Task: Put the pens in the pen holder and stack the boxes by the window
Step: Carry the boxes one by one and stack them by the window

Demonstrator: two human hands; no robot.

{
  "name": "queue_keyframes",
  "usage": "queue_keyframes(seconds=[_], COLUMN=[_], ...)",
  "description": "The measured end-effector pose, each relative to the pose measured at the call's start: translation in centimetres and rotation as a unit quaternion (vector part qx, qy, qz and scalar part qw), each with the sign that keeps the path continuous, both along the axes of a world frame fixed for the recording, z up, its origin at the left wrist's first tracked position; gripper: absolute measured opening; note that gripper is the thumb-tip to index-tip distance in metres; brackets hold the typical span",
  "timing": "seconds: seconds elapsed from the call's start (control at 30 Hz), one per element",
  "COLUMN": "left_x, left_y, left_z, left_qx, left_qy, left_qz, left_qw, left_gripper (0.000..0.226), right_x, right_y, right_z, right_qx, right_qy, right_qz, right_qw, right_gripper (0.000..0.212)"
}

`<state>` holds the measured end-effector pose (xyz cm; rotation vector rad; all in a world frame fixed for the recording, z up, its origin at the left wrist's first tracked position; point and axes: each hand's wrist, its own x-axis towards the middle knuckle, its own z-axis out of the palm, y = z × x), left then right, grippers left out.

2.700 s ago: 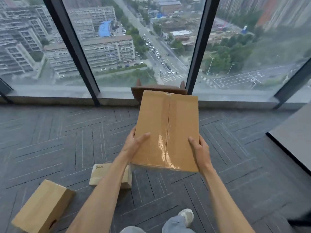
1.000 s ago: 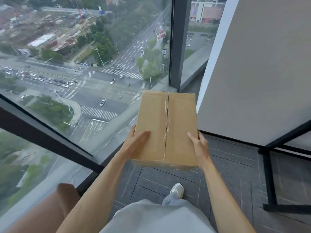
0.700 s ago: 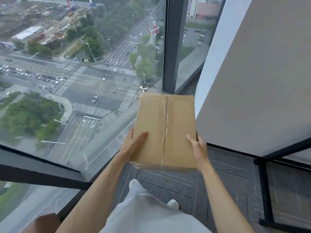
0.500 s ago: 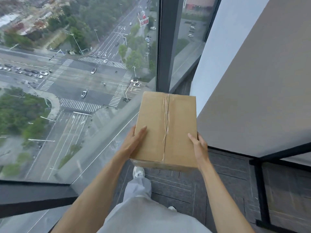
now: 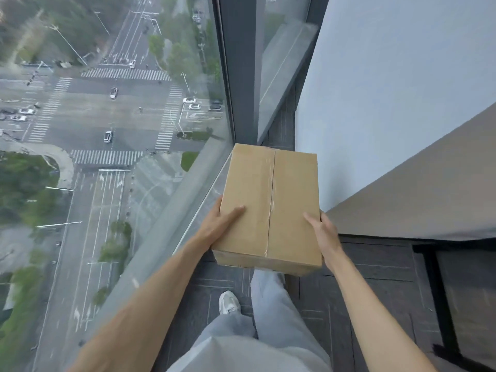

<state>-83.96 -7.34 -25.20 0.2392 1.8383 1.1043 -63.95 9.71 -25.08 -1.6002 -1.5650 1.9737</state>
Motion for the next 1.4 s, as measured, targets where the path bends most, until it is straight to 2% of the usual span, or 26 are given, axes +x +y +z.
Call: queue_keyframes(seconds=[0.2, 0.4, 0.63, 0.73, 0.9, 1.1, 1.2, 1.33, 1.4], left_x=[-5.8, -9.6, -14.4, -16.6, -20.1, -22.2, -22.9, -23.3, -23.5], left_y=[8.8, 14.8, 20.0, 21.3, 23.5, 28.4, 30.5, 32.7, 33.8], left_z=[-6.1, -14.5, -27.4, -33.2, -42.3, -51.7, -55.7, -58.7, -59.2], left_qx=[-0.030, -0.051, -0.086, -0.103, -0.141, -0.136, -0.131, -0.121, -0.136], left_qy=[0.003, -0.035, -0.088, -0.100, -0.102, -0.081, -0.068, -0.071, -0.063], left_qz=[0.000, -0.001, -0.030, -0.051, -0.096, -0.090, -0.076, -0.038, -0.033], left_qw=[1.000, 0.998, 0.992, 0.988, 0.980, 0.983, 0.986, 0.989, 0.988], left_gripper=[0.056, 0.048, 0.034, 0.040, 0.049, 0.039, 0.037, 0.037, 0.037], right_x=[-5.6, -9.3, -13.7, -15.9, -19.3, -21.2, -21.9, -23.0, -23.8], right_y=[8.2, 13.2, 17.7, 19.7, 22.6, 26.3, 27.9, 30.4, 32.2], right_z=[-7.1, -15.2, -27.4, -32.8, -41.4, -50.9, -54.7, -58.2, -59.8], right_qx=[-0.032, -0.061, -0.060, -0.046, -0.033, -0.035, -0.018, -0.032, -0.044], right_qy=[-0.040, -0.072, -0.126, -0.151, -0.193, -0.221, -0.221, -0.187, -0.164], right_qz=[0.028, 0.000, -0.016, -0.012, -0.008, -0.006, -0.001, 0.005, 0.013], right_qw=[0.998, 0.996, 0.990, 0.987, 0.981, 0.975, 0.975, 0.982, 0.985], right_gripper=[0.028, 0.041, 0.047, 0.049, 0.036, 0.066, 0.069, 0.069, 0.084])
